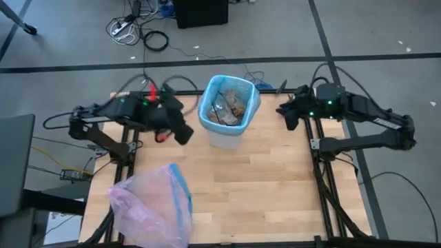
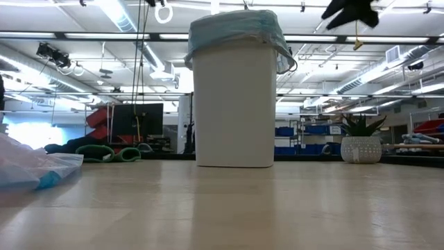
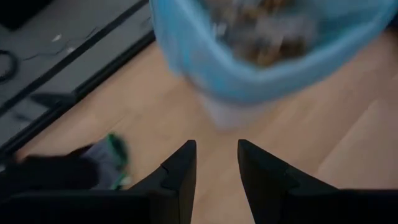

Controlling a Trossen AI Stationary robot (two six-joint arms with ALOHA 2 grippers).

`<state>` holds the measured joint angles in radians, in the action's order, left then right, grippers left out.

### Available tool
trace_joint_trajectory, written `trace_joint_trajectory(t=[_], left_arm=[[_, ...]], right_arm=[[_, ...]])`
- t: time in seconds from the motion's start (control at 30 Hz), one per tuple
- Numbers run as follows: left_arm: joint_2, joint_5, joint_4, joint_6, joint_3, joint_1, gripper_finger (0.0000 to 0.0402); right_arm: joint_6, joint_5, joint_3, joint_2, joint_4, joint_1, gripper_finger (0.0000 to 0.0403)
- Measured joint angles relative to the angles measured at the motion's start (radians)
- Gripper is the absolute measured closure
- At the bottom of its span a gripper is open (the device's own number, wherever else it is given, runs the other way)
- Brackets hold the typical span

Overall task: Place trash/remove bag and relplace
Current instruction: Remove the trash bag from the trash bin

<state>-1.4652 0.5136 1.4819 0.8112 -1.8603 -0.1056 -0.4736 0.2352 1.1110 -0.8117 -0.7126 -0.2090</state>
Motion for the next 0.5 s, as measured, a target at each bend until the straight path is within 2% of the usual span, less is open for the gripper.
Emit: trace_joint_trajectory(t=[0.13, 0.27, 0.4, 0.5], left_arm=[[0.043, -0.044, -0.164, -0.040, 0.000, 0.062, 0.0275], [0.038, -0.185, -0.323, -0.097, 0.000, 0.132, 0.0275], [0.028, -0.267, -0.340, -0.100, 0.000, 0.197, 0.0275], [0.026, -0.285, -0.329, -0.085, 0.000, 0.239, 0.0275]], right_arm=[[-0.077, -0.254, -0.216, 0.069, 0.234, -0.154, 0.0278], [-0.215, -0.527, -0.437, 0.092, 0.574, -0.320, 0.0282], [-0.354, -0.705, -0.578, 0.084, 0.865, -0.477, 0.0279], [-0.414, -0.816, -0.629, 0.069, 0.988, -0.584, 0.0275]])
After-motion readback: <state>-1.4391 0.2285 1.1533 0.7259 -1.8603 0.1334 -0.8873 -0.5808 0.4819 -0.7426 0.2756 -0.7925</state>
